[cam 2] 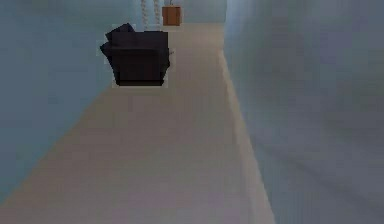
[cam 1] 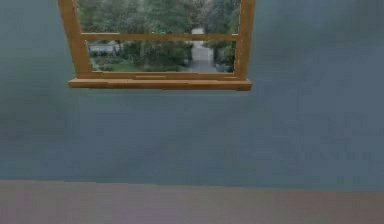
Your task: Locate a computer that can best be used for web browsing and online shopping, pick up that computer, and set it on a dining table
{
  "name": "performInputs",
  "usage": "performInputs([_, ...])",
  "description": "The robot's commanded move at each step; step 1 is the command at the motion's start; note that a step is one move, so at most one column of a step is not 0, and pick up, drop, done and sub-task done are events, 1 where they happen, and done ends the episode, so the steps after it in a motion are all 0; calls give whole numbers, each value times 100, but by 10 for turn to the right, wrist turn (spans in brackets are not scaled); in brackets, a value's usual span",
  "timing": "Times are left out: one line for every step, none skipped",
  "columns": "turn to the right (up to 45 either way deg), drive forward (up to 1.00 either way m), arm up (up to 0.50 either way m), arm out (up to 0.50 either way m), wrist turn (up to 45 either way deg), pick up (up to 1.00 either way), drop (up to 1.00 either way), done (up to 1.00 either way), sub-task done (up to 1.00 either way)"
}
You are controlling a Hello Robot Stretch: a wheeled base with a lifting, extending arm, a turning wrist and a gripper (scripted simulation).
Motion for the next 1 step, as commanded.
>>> performInputs([-450,0,0,0,0,0,0,0,0])
